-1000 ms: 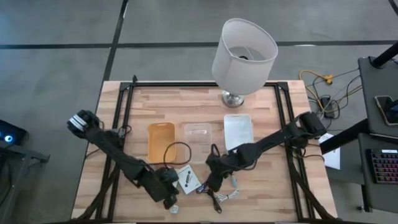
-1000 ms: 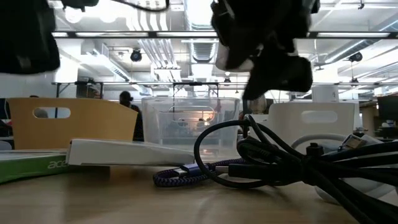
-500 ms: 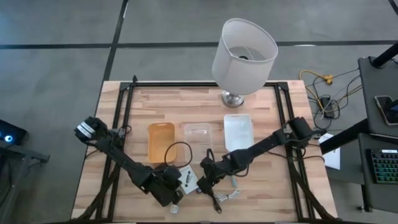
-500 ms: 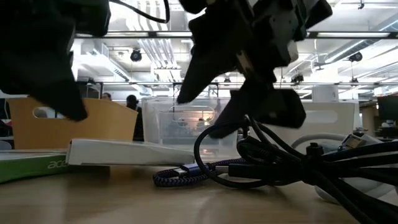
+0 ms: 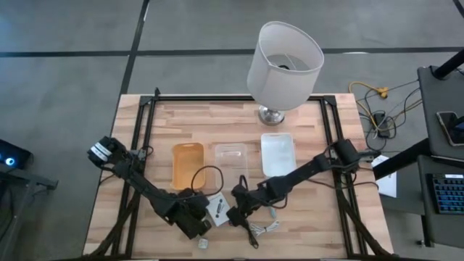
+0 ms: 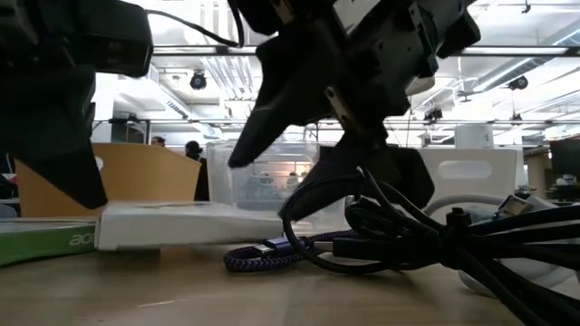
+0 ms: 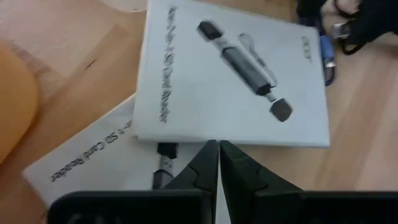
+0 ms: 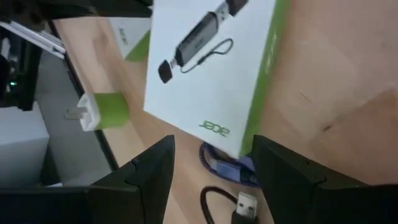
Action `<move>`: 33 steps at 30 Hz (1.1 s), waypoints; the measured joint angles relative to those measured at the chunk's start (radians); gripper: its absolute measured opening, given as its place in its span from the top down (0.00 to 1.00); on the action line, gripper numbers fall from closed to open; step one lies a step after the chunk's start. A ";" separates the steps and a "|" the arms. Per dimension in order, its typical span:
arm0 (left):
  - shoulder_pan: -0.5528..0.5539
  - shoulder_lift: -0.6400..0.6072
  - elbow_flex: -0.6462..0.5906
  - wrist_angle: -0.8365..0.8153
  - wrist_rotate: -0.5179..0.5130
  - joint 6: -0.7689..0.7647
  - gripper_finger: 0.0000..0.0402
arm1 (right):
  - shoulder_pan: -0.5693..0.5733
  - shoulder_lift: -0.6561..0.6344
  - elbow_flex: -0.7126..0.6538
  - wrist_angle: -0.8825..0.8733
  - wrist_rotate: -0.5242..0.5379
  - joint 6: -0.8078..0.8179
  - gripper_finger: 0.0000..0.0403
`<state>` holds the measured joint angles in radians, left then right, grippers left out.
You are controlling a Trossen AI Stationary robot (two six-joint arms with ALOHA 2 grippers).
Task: Pick and place items into bin
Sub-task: Put the right card reader box into the white bin
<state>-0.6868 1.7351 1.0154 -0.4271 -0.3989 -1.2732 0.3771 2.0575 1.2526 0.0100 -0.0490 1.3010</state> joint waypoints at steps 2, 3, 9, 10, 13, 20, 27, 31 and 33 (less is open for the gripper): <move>0.000 0.000 -0.006 0.000 0.005 0.000 1.00 | 0.000 0.009 0.000 0.019 0.000 0.001 0.50; 0.000 -0.001 -0.007 -0.001 0.015 0.001 1.00 | 0.000 0.015 0.000 0.019 0.000 0.001 0.50; 0.000 -0.003 -0.007 -0.003 0.020 -0.004 1.00 | -0.001 0.033 0.000 0.028 0.007 -0.016 0.50; 0.000 -0.006 -0.002 -0.004 0.009 -0.005 1.00 | -0.001 0.033 -0.002 0.028 0.011 -0.023 0.50; -0.002 -0.025 0.027 0.000 -0.031 0.000 1.00 | -0.001 0.035 -0.005 0.023 0.025 -0.032 0.50; 0.000 -0.022 0.034 0.005 -0.071 0.029 1.00 | -0.004 0.034 -0.005 0.024 0.031 -0.044 0.50; -0.001 -0.006 0.031 0.128 -0.074 0.099 1.00 | -0.004 0.031 -0.002 0.024 0.036 -0.063 0.50; -0.006 0.009 0.037 0.132 -0.085 0.186 1.00 | -0.003 0.025 -0.001 0.026 0.053 -0.097 0.50; -0.008 0.017 0.037 0.132 -0.090 0.220 1.00 | -0.002 0.025 -0.001 0.025 0.053 -0.109 0.50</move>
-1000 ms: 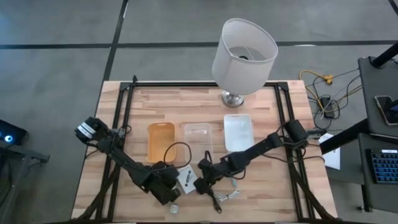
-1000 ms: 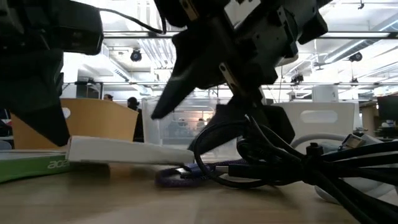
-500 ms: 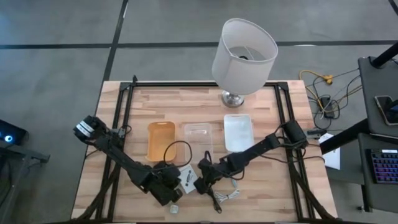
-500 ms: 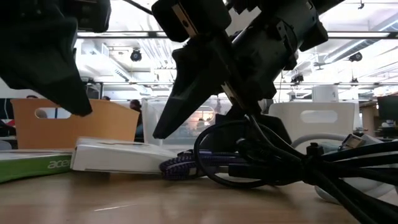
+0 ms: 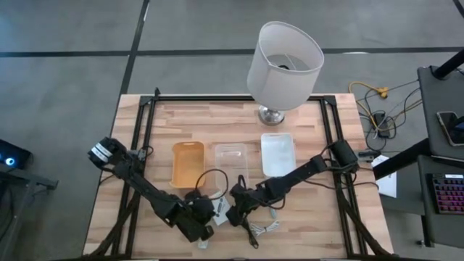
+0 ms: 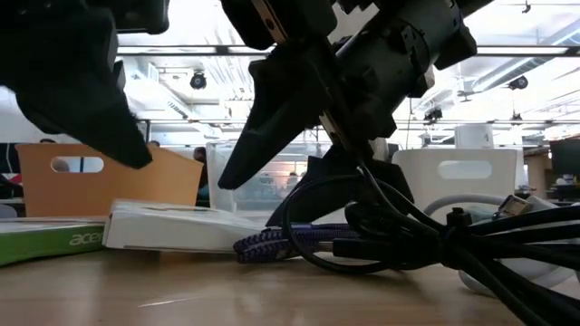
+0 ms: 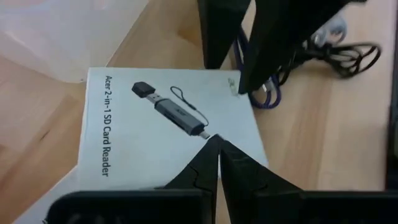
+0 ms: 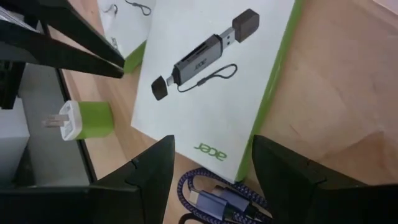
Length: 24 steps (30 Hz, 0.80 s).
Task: Pick and place items into bin
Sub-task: Put the right card reader box into the white bin
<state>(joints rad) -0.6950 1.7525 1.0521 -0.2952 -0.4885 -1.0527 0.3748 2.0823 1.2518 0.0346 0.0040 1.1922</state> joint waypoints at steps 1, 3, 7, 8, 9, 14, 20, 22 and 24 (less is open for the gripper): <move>0.000 0.009 -0.001 0.000 0.000 0.011 1.00 | 0.001 0.000 -0.001 0.000 0.000 -0.005 0.50; 0.000 0.029 -0.003 0.000 0.003 0.012 1.00 | 0.004 0.000 -0.002 -0.001 0.000 -0.015 0.50; 0.000 0.074 -0.003 0.023 0.016 -0.032 1.00 | 0.012 0.000 -0.003 -0.002 0.001 -0.018 0.50; 0.000 0.083 -0.003 0.032 0.021 -0.041 1.00 | 0.014 0.000 -0.004 -0.004 0.001 -0.018 0.50; 0.000 0.089 -0.002 0.041 0.031 -0.048 1.00 | 0.016 0.000 -0.004 -0.006 0.001 -0.018 0.50; -0.011 0.096 -0.003 0.041 0.057 -0.091 1.00 | 0.020 0.000 -0.005 -0.010 0.016 -0.036 0.50; -0.030 0.090 -0.002 0.030 0.074 -0.093 1.00 | 0.011 -0.001 -0.008 -0.025 0.042 -0.063 0.50; -0.038 0.087 -0.003 0.027 0.074 -0.094 1.00 | 0.004 -0.001 -0.009 -0.020 0.042 -0.063 0.50; -0.042 0.087 -0.003 0.025 0.063 -0.095 1.00 | -0.003 0.007 -0.009 0.020 0.025 -0.068 0.50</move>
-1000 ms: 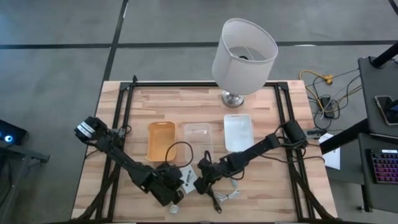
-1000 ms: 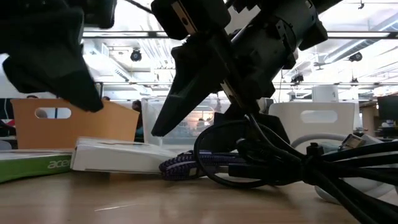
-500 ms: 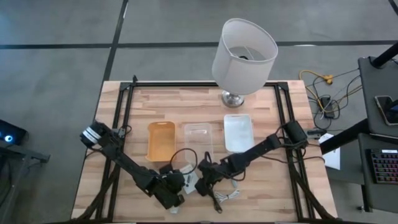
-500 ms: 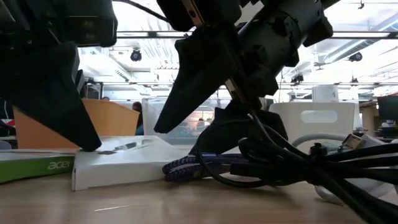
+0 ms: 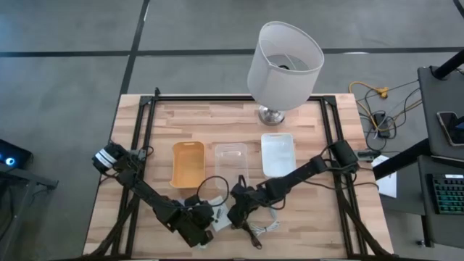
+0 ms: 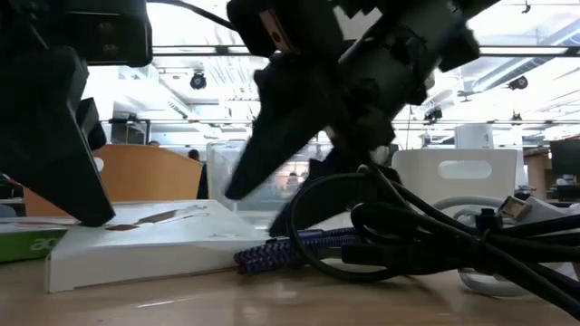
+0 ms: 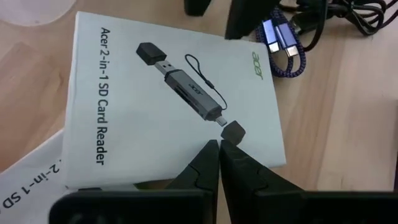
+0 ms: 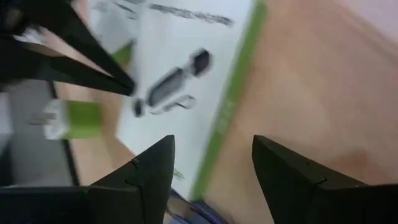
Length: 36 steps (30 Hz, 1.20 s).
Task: Pick and place items into bin
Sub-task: Put the right card reader box into the white bin
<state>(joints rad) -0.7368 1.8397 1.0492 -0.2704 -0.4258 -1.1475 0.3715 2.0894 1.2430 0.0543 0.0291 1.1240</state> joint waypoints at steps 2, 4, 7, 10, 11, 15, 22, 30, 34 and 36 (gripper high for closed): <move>0.000 -0.005 -0.001 -0.005 -0.005 0.000 1.00 | -0.007 0.017 0.001 0.060 -0.037 -0.002 0.50; 0.000 -0.020 -0.002 -0.016 -0.007 0.000 1.00 | -0.009 0.030 0.005 0.071 -0.049 -0.002 0.50; 0.000 -0.052 0.005 -0.084 -0.018 0.001 1.00 | -0.010 0.037 0.013 0.076 -0.051 -0.003 0.50; -0.006 -0.084 0.026 -0.167 -0.046 0.001 1.00 | -0.010 0.036 0.014 0.086 -0.052 -0.009 0.50; -0.008 -0.092 0.029 -0.187 -0.052 0.001 1.00 | -0.010 0.036 0.013 0.086 -0.052 -0.014 0.50; -0.021 -0.101 0.030 -0.193 -0.048 -0.002 1.00 | -0.010 0.036 0.013 0.084 -0.046 -0.025 0.50; -0.035 -0.089 0.030 -0.189 -0.044 -0.035 1.00 | -0.010 0.035 0.022 0.084 -0.026 -0.026 0.50; -0.032 -0.051 0.028 -0.166 -0.045 -0.079 1.00 | -0.011 0.038 0.045 0.087 -0.005 -0.059 0.50; -0.031 -0.033 0.028 -0.144 -0.045 -0.079 1.00 | -0.015 0.039 0.045 0.080 0.000 -0.055 0.50; -0.030 -0.024 0.028 -0.137 -0.043 -0.079 1.00 | -0.015 0.039 0.045 0.080 0.000 -0.055 0.50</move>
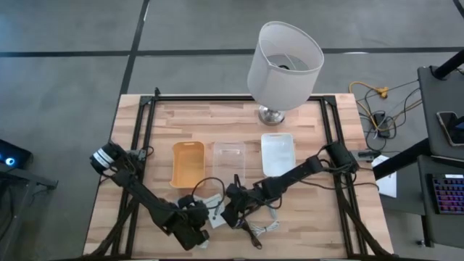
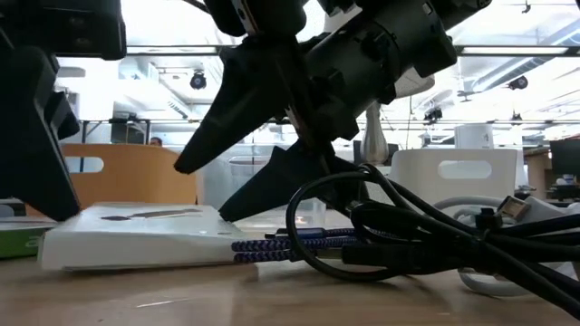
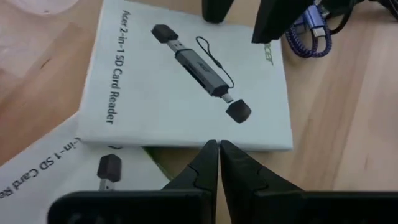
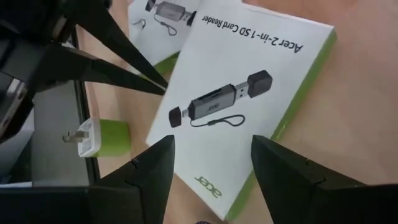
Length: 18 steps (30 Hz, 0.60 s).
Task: Pick and place items into bin
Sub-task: Put the right card reader box into the white bin
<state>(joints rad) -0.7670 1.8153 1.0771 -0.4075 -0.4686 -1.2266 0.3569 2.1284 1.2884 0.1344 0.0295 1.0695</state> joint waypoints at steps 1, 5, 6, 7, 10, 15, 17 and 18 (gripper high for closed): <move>0.000 0.004 0.000 0.007 0.007 0.000 1.00 | 0.002 0.000 0.000 0.000 0.000 0.000 0.50; 0.001 0.008 0.000 0.016 0.023 -0.007 1.00 | 0.007 -0.002 0.000 -0.003 0.000 0.005 0.50; 0.001 0.007 0.000 0.014 0.024 -0.007 1.00 | 0.008 -0.002 0.000 -0.004 -0.001 0.009 0.50; 0.001 0.007 0.000 0.011 0.027 -0.007 1.00 | 0.009 -0.002 0.000 -0.004 -0.001 0.013 0.50; 0.001 0.011 -0.012 0.007 0.045 -0.026 1.00 | 0.012 -0.002 -0.001 -0.023 -0.003 0.012 0.50; 0.000 0.021 -0.031 0.018 0.071 -0.078 1.00 | 0.013 0.000 -0.002 -0.075 -0.003 -0.005 0.50; -0.001 0.018 -0.031 0.017 0.067 -0.077 1.00 | 0.009 0.003 -0.002 -0.080 -0.003 -0.004 0.50; -0.001 0.016 -0.028 0.014 0.062 -0.075 1.00 | 0.006 0.003 -0.003 -0.079 -0.003 -0.003 0.50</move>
<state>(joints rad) -0.7677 1.8309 1.0494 -0.3937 -0.4069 -1.3019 0.3628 2.1311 1.2852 0.0553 0.0261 1.0663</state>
